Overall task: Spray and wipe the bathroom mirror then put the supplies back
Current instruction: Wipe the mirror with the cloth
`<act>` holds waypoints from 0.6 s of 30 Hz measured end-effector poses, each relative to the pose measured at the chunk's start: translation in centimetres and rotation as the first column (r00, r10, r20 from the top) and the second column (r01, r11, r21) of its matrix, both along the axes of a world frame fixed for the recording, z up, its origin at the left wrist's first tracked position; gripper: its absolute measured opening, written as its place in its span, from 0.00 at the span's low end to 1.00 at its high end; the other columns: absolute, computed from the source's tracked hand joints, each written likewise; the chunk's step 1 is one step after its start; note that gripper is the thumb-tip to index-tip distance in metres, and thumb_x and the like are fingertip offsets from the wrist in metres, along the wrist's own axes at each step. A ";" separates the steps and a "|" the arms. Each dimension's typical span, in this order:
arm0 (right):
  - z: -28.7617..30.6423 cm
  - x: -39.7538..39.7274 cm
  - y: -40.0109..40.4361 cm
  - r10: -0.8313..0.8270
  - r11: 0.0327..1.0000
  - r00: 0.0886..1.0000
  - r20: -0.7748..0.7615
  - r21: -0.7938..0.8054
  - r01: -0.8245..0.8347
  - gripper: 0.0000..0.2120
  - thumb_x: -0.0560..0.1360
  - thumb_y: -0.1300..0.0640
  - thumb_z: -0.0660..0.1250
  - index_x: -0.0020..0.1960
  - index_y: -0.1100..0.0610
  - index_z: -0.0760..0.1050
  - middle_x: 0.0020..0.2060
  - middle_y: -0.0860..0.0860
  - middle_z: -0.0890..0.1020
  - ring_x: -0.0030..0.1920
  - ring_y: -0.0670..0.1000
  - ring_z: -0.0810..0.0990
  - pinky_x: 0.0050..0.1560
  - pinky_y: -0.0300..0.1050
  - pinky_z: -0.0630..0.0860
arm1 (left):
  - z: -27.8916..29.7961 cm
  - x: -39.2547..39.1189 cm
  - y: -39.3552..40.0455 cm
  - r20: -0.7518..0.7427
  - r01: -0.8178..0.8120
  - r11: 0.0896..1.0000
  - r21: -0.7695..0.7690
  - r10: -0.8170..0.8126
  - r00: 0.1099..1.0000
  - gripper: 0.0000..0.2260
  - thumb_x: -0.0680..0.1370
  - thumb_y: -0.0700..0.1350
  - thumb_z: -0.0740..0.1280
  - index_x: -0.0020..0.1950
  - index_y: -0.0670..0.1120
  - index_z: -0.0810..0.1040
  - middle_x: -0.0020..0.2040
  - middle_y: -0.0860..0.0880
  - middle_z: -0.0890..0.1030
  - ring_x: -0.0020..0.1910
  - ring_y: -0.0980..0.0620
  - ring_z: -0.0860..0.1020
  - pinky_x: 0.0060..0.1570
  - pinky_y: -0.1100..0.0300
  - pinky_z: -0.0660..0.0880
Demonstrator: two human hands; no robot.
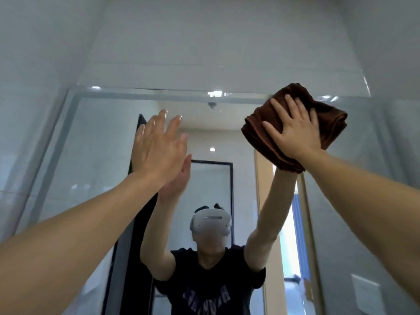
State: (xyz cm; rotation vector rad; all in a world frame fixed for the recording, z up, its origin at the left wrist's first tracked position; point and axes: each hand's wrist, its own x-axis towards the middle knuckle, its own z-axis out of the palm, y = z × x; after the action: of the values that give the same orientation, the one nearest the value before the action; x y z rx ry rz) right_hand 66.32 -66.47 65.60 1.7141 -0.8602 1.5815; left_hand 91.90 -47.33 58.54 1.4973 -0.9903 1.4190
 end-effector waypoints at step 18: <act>2.2 20.0 11.8 0.109 0.980 0.974 -0.196 -0.140 -0.138 0.35 0.75 0.29 0.46 0.79 0.42 0.58 0.80 0.54 0.57 0.80 0.58 0.52 0.78 0.63 0.45 | -1.2 9.5 13.4 -0.037 -0.240 0.964 0.116 0.246 0.969 0.23 0.85 0.54 0.54 0.79 0.51 0.61 0.81 0.45 0.58 0.79 0.44 0.57 0.78 0.48 0.55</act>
State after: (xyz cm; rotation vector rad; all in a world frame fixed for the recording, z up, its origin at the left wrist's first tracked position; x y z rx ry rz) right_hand 86.29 -54.71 67.76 1.8006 -0.5339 1.4946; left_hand 101.42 -33.94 57.30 1.7783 -0.8890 1.5077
